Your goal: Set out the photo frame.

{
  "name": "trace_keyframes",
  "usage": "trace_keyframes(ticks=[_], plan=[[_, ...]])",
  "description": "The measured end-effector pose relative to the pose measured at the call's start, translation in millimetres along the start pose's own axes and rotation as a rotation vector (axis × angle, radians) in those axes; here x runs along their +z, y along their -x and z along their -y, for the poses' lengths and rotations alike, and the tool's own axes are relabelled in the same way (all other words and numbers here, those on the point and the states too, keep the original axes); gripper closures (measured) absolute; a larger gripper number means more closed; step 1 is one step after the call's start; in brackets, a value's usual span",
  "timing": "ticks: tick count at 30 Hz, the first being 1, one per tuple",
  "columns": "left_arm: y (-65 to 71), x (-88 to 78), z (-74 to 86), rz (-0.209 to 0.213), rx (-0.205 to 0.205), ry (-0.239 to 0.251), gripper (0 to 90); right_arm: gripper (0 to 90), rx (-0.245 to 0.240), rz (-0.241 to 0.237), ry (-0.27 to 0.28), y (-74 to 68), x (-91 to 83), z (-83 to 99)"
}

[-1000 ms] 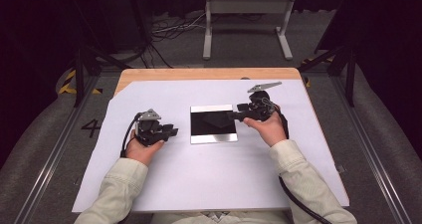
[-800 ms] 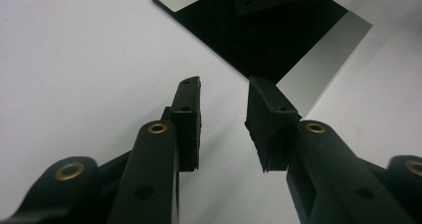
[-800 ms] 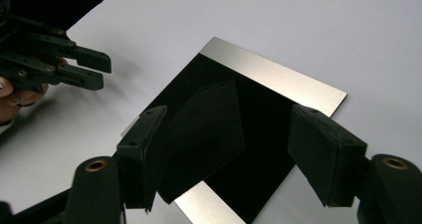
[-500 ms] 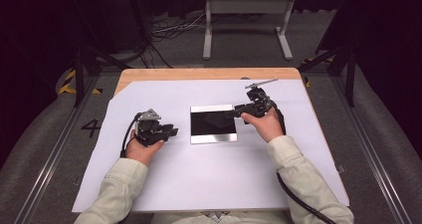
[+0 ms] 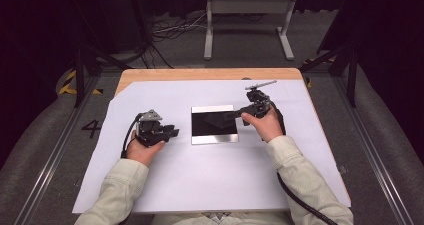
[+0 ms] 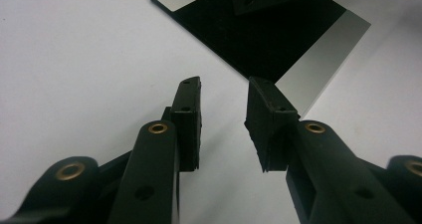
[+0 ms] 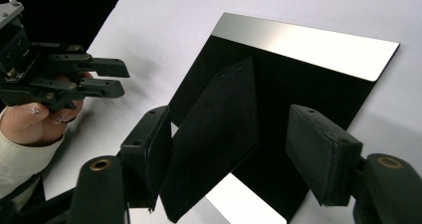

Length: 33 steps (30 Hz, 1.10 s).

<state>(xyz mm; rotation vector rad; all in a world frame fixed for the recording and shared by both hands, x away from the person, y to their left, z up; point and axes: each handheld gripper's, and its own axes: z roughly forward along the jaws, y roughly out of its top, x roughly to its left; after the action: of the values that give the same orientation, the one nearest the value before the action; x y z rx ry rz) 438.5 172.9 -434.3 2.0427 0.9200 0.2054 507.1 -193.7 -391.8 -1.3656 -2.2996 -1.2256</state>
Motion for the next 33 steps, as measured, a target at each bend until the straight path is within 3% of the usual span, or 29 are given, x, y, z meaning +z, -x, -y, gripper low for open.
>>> trace_keyframes(ticks=[16, 26, 33], plan=[[0.5, 0.2, 0.0, 0.001, 0.0, -0.005, 68.1, 36.6, 0.068, -0.044, -0.024, 5.4, 11.4, 3.2], [0.9, 0.7, 0.1, 0.004, 0.005, -0.008, 68.2, 42.9, 0.113, -0.083, -0.041, 6.3, 19.8, 4.5], [1.2, 1.5, 0.5, 0.006, 0.001, -0.007, 68.1, 52.2, 0.09, -0.081, -0.047, 3.9, 21.1, 4.0]])
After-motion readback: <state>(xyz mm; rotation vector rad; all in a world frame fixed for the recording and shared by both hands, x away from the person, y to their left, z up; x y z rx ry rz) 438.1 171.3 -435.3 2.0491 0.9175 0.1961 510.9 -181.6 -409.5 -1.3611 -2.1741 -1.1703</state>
